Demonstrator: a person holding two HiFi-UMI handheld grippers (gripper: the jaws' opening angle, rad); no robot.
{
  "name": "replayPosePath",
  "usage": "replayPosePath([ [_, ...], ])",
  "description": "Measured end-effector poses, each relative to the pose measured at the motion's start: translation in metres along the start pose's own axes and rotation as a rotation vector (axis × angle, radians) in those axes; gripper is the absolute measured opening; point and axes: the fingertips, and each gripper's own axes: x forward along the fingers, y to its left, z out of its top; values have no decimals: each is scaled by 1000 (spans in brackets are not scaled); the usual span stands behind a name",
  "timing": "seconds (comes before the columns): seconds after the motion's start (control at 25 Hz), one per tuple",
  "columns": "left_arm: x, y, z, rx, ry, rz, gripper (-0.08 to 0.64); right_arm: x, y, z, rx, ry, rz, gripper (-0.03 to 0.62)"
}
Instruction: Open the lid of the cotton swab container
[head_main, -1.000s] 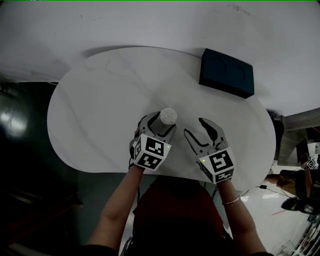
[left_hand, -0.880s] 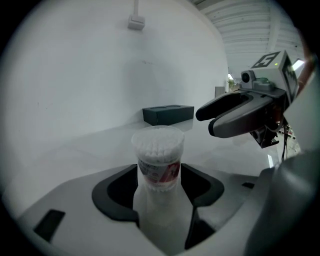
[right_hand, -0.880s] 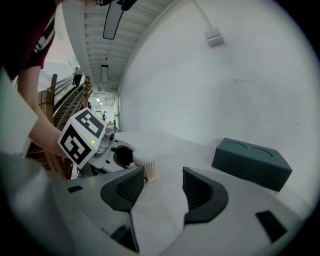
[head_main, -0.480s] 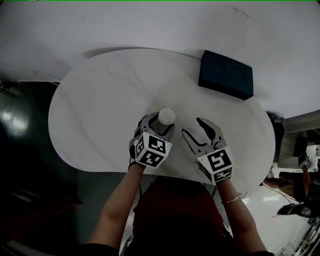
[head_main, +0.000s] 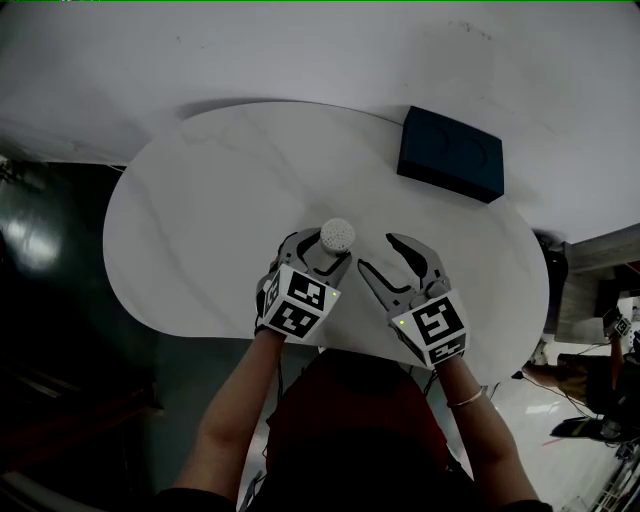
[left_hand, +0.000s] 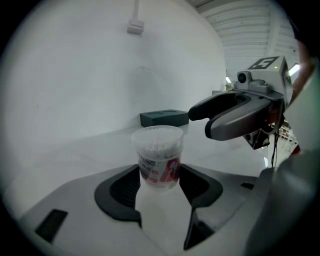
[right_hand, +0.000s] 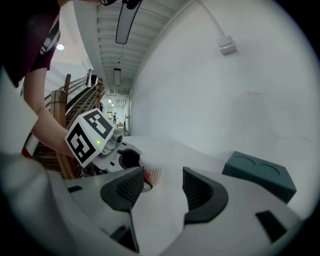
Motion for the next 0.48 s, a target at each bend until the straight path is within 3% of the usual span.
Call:
replayPosePath([
  [0.24, -33, -4, 14, -19, -41, -13, 264, -2, 30, 37, -93, -105, 109, 233],
  [0.48, -66, -3, 17, -44, -67, -3, 264, 0, 62, 58, -139, -122, 183, 252],
])
